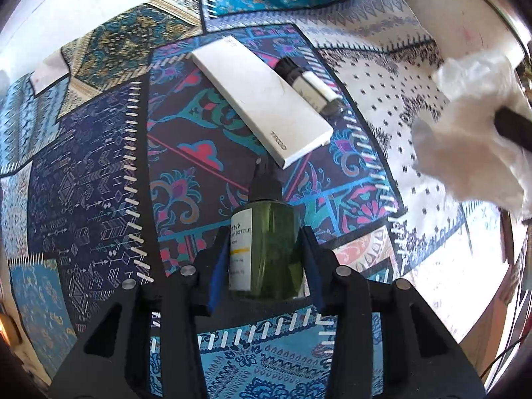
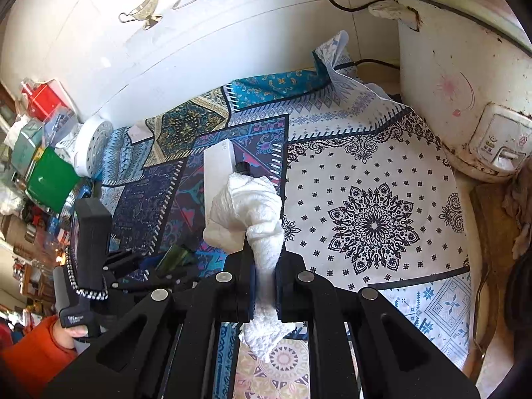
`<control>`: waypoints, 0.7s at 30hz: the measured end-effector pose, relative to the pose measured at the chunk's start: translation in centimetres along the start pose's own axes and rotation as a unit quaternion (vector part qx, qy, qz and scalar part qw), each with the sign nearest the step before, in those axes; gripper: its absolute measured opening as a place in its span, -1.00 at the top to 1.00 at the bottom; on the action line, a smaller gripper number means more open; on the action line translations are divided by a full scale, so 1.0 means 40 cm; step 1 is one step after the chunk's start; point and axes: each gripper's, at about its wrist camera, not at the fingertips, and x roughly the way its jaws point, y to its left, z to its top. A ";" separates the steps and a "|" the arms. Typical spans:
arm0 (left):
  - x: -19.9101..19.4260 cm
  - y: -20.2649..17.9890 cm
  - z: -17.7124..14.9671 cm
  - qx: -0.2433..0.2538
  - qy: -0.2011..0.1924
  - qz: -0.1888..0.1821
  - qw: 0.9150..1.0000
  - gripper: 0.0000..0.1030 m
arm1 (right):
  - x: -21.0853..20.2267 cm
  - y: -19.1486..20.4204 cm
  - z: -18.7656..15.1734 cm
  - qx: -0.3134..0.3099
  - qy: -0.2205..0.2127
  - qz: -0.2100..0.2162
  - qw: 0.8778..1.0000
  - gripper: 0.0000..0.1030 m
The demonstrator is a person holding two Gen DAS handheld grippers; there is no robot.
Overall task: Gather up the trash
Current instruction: 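Grasp the green spray bottle with left tool while right tool grasps white tissue, then carry the spray bottle and tissue down toward the floor bin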
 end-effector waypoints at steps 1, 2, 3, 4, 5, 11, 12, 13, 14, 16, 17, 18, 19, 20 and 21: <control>-0.010 0.000 -0.004 -0.008 -0.008 0.005 1.000 0.21 | -0.008 0.002 0.000 -0.009 0.000 0.003 1.000 0.85; -0.019 0.001 -0.008 -0.016 -0.015 0.010 1.000 0.21 | -0.014 0.006 -0.004 -0.017 0.001 0.006 1.000 0.85; -0.031 0.000 -0.014 -0.027 -0.022 0.016 0.999 0.21 | -0.021 0.009 -0.005 -0.027 0.003 0.010 1.000 0.85; -0.043 0.000 -0.020 -0.039 -0.027 0.020 0.999 0.21 | -0.029 0.012 -0.006 -0.035 0.006 0.014 0.999 0.85; -0.054 -0.001 -0.025 -0.048 -0.032 0.023 0.998 0.21 | -0.035 0.014 -0.008 -0.042 0.009 0.018 0.999 0.85; -0.172 -0.014 -0.083 -0.095 -0.079 0.029 0.992 0.21 | -0.087 0.042 -0.041 -0.080 0.015 0.037 0.996 0.85; -0.194 -0.019 -0.094 -0.098 -0.086 0.029 0.991 0.21 | -0.097 0.047 -0.049 -0.082 0.013 0.040 0.996 0.85; -0.215 -0.023 -0.107 -0.099 -0.093 0.029 0.990 0.21 | -0.108 0.054 -0.058 -0.084 0.011 0.041 0.996 0.85; -0.236 -0.026 -0.122 -0.098 -0.100 0.029 0.990 0.21 | -0.119 0.061 -0.068 -0.084 0.009 0.042 0.996 0.85; -0.276 -0.033 -0.153 -0.090 -0.115 0.030 0.989 0.21 | -0.137 0.076 -0.090 -0.083 0.004 0.042 0.996 0.85; -0.296 -0.035 -0.173 -0.084 -0.122 0.032 0.988 0.21 | -0.147 0.086 -0.103 -0.082 0.001 0.041 0.996 0.85; -0.313 -0.035 -0.192 -0.079 -0.127 0.032 0.988 0.21 | -0.156 0.095 -0.119 -0.081 -0.002 0.040 0.996 0.85; -0.329 -0.034 -0.214 -0.075 -0.132 0.031 0.988 0.21 | -0.167 0.107 -0.139 -0.079 -0.005 0.039 0.996 0.85; -0.343 -0.030 -0.238 -0.072 -0.135 0.029 0.988 0.21 | -0.175 0.117 -0.156 -0.077 -0.009 0.036 0.996 0.85; -0.357 -0.025 -0.265 -0.068 -0.140 0.027 0.987 0.21 | -0.182 0.128 -0.177 -0.076 -0.012 0.034 0.996 0.85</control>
